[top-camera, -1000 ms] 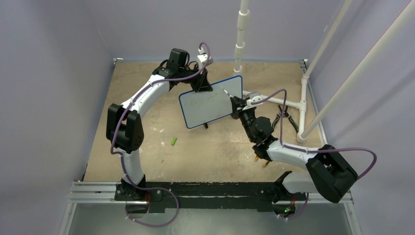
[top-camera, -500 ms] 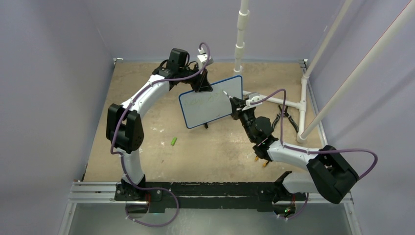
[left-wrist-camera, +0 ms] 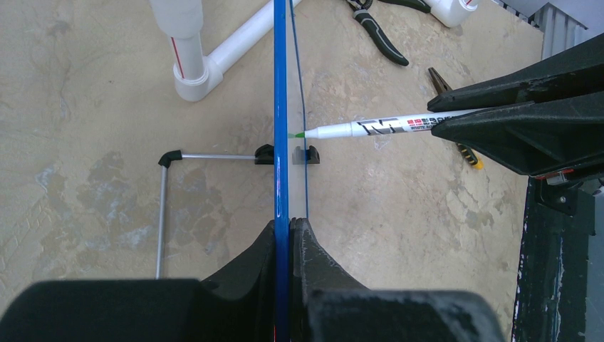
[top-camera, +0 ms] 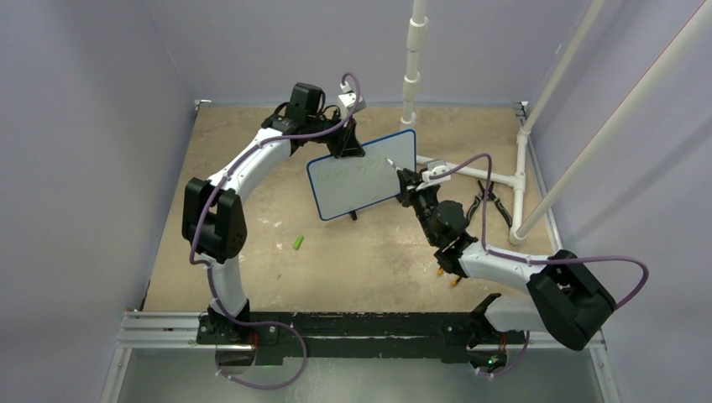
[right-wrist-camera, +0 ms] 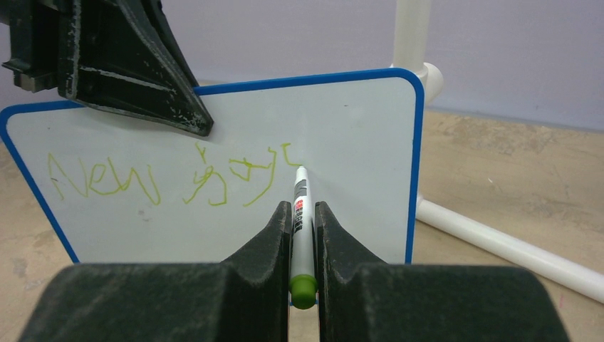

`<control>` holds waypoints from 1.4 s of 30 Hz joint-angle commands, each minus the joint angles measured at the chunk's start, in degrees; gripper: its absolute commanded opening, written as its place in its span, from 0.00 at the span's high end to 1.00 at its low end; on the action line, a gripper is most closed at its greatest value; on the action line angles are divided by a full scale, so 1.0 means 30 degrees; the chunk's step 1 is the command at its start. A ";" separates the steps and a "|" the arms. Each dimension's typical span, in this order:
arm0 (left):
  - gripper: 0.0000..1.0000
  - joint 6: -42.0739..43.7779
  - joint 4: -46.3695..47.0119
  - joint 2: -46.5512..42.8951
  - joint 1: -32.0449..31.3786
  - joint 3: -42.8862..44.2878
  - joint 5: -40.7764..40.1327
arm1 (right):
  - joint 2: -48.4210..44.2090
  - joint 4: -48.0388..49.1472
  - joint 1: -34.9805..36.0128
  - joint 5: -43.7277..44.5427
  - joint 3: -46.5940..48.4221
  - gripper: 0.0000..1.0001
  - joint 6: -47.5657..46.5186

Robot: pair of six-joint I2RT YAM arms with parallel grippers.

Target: Write a sentence on the whiteboard

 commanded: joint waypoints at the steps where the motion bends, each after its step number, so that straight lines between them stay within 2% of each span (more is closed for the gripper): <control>1: 1.00 0.0588 0.0437 -0.0523 -0.0096 -0.0082 0.0033 | -0.0385 -0.0148 -0.0023 0.1065 0.0148 1.00 0.0096; 15: 1.00 0.0463 0.0569 -0.0616 -0.0096 -0.0102 -0.0060 | -0.0468 -0.0855 0.0009 -0.0026 -0.0156 1.00 0.0448; 26: 1.00 0.0309 0.0822 -0.0675 -0.0096 -0.0266 -0.0134 | -0.1421 0.0211 0.0072 -0.1823 -0.0516 1.00 0.0258; 34: 1.00 0.0164 0.1160 -0.0877 -0.0100 -0.0537 -0.0130 | -0.2414 -0.0152 0.0043 0.1011 -0.0911 1.00 0.0874; 42: 1.00 0.0122 0.1229 -0.0910 -0.0096 -0.0697 -0.0055 | -0.1724 0.0413 0.0013 0.1483 -0.0443 1.00 0.0355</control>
